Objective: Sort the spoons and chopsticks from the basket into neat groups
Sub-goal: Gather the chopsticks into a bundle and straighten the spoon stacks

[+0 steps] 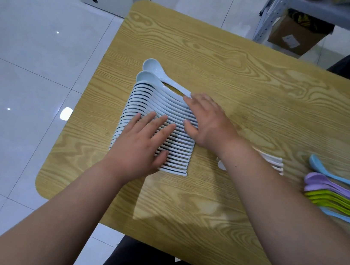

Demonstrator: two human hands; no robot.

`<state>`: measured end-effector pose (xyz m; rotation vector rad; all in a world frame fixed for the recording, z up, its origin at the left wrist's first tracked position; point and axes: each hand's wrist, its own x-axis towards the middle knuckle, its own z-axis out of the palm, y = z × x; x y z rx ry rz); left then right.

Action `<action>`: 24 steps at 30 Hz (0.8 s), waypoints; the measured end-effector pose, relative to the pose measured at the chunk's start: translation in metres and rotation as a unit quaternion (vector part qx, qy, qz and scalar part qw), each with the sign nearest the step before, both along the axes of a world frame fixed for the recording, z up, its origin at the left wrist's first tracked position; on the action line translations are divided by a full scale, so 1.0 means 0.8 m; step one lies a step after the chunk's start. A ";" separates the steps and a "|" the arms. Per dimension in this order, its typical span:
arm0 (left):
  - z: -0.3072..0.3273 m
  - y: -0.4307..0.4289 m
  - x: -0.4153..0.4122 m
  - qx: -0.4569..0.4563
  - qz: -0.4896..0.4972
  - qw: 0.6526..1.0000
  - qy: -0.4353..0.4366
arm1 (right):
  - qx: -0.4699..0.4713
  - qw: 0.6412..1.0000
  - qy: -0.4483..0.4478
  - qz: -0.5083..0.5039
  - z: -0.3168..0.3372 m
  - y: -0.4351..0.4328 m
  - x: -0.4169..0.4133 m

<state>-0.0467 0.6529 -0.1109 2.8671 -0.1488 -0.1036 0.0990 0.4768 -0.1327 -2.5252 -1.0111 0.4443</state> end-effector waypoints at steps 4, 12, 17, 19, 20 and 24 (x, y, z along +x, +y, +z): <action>0.007 -0.025 0.009 -0.044 -0.003 0.998 -0.044 | 0.067 0.994 -0.088 0.005 0.027 -0.048 -0.042; 0.030 -0.145 0.012 -0.071 -0.077 0.994 -0.038 | 0.067 0.989 -0.121 -0.044 0.057 -0.203 -0.105; 0.031 -0.250 0.017 -0.075 -0.154 0.985 -0.006 | 0.036 0.988 -0.094 -0.118 0.056 -0.316 -0.133; 0.031 -0.292 0.024 -0.079 -0.162 0.984 0.004 | 0.020 0.987 -0.073 -0.143 0.053 -0.360 -0.139; 0.030 -0.312 0.029 -0.085 -0.158 0.984 0.007 | 0.018 0.985 -0.072 -0.153 0.050 -0.381 -0.142; 0.029 -0.379 0.062 -0.146 -0.105 0.984 0.019 | 0.012 0.978 -0.092 -0.189 0.034 -0.447 -0.146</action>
